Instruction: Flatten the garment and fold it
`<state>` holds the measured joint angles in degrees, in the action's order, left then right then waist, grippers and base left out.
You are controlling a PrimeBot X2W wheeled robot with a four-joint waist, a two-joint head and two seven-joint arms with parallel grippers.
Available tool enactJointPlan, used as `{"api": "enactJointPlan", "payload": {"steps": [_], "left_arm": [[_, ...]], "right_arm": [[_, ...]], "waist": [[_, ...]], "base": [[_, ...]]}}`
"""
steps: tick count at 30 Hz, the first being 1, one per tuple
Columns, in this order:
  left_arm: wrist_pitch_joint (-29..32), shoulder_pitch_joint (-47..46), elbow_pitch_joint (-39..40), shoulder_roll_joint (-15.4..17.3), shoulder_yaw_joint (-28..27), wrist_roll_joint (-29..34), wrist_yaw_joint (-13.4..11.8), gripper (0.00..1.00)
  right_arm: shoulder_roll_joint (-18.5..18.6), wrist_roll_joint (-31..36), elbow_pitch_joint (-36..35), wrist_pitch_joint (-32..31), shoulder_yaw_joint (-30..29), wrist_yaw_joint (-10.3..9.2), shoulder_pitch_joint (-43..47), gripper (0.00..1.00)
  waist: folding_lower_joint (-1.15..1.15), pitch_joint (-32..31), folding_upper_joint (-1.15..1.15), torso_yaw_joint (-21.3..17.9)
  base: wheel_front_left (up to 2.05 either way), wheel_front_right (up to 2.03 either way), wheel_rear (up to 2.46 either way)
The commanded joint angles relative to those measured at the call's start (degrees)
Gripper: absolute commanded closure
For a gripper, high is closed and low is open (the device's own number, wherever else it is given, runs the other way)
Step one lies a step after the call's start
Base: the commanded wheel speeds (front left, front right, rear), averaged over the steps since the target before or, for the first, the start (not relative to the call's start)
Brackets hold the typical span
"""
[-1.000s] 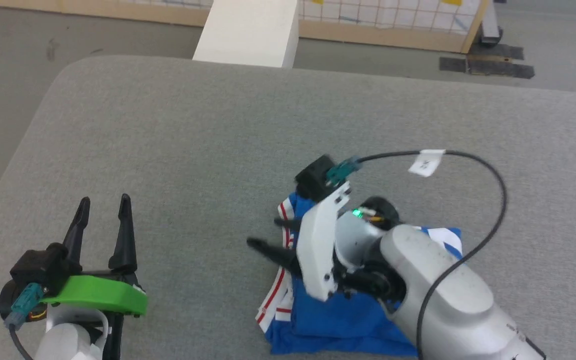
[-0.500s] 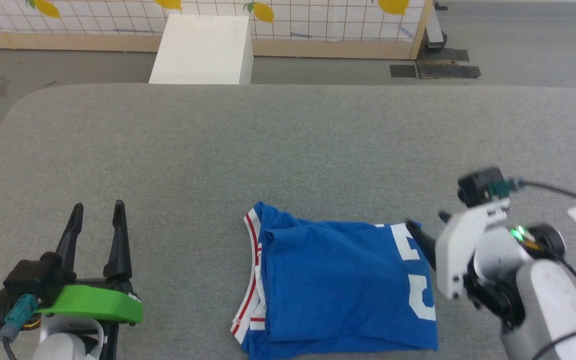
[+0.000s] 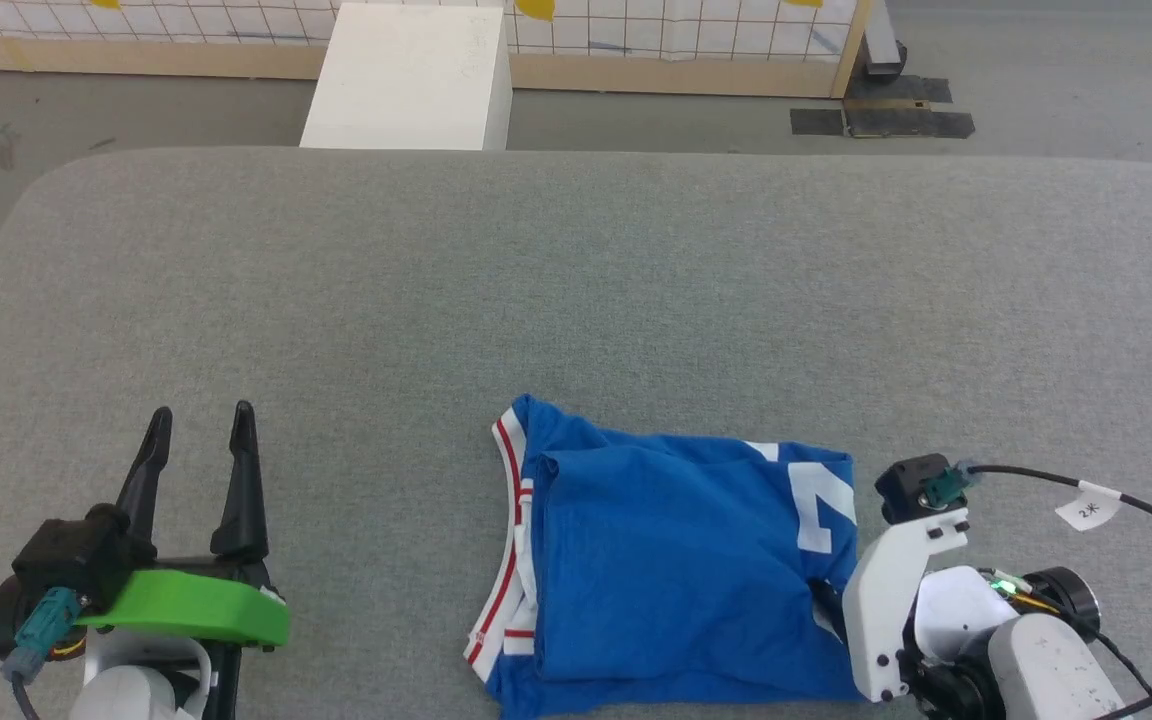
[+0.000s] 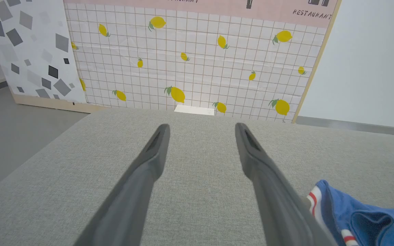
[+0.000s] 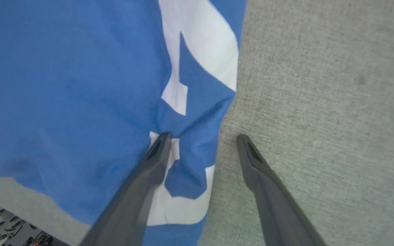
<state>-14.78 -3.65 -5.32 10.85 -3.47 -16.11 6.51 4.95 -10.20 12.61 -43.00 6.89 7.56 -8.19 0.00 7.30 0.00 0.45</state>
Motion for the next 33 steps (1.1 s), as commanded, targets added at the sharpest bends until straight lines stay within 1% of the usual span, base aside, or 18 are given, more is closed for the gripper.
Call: {"api": "enactJointPlan", "payload": {"steps": [1,4,7,10,13,16,19,23,26,30,33], "left_arm": [[-0.2,-0.7,-0.2,-0.1,-0.2,0.2,0.2,0.0],[-0.2,-0.3,0.5,-0.1,-0.9,0.1,0.1,0.0],[-0.2,0.3,2.2,-0.2,-2.3,-0.4,-0.2,0.0],[-0.2,0.9,4.3,0.1,-4.0,-1.0,-0.3,0.0],[-0.2,0.9,6.6,0.6,-5.6,-1.3,-0.6,0.0],[-0.2,0.8,8.8,1.6,-6.6,-1.2,-0.8,0.0],[0.5,0.5,11.5,2.8,-7.5,-1.1,-1.2,0.0],[2.2,0.4,15.2,4.8,-9.1,-1.0,-1.8,0.0],[3.8,0.6,18.0,6.2,-10.0,-0.9,-2.1,0.0],[6.2,1.1,21.5,8.0,-11.2,-0.6,-2.5,0.0],[7.7,1.7,23.9,9.3,-12.6,-0.6,-2.8,0.0]], "right_arm": [[0.0,-0.5,1.2,0.0,0.5,-0.08,-0.4,1.0],[1.1,-1.8,1.2,-0.1,1.9,-0.08,-1.8,1.0],[3.6,-3.1,-0.1,-0.5,3.8,-0.08,-3.8,1.0],[7.4,-4.9,-1.9,-1.5,6.5,-0.08,-6.7,1.0],[11.9,-6.8,-2.8,-2.3,7.9,-0.08,-10.1,1.0],[16.0,-8.0,-2.4,-2.1,7.9,-0.08,-13.6,1.0],[19.2,-8.6,-0.4,-0.6,6.2,-0.08,-17.2,1.0],[22.1,-7.6,3.4,1.5,4.4,-0.08,-21.3,1.0],[23.4,-6.7,6.3,3.6,1.9,-0.08,-23.5,1.0],[23.9,-4.6,10.1,6.5,-2.8,-0.08,-26.3,1.0],[23.2,-2.5,12.8,8.3,-7.3,-0.08,-28.3,1.0]], "waist": [[0.0,0.1,0.0,-0.1],[0.0,0.5,0.0,-1.3],[0.0,1.8,0.0,-4.5],[0.0,4.0,0.0,-9.9],[0.0,6.8,0.0,-15.5],[0.0,9.5,0.0,-20.1],[0.0,12.6,0.0,-23.6],[0.0,16.2,0.0,-26.0],[0.0,18.7,0.0,-26.5],[0.0,21.8,0.0,-26.1],[0.0,23.8,0.0,-25.7]], "base": [[0.0,0.0,0.0],[0.0,0.0,0.0],[0.0,0.0,0.0],[0.0,0.0,0.0],[0.0,0.0,0.0],[0.0,0.0,0.0],[0.0,0.0,0.0],[0.0,0.0,0.0],[0.0,0.0,0.0],[0.0,0.0,0.0],[0.0,0.0,0.0]]}}
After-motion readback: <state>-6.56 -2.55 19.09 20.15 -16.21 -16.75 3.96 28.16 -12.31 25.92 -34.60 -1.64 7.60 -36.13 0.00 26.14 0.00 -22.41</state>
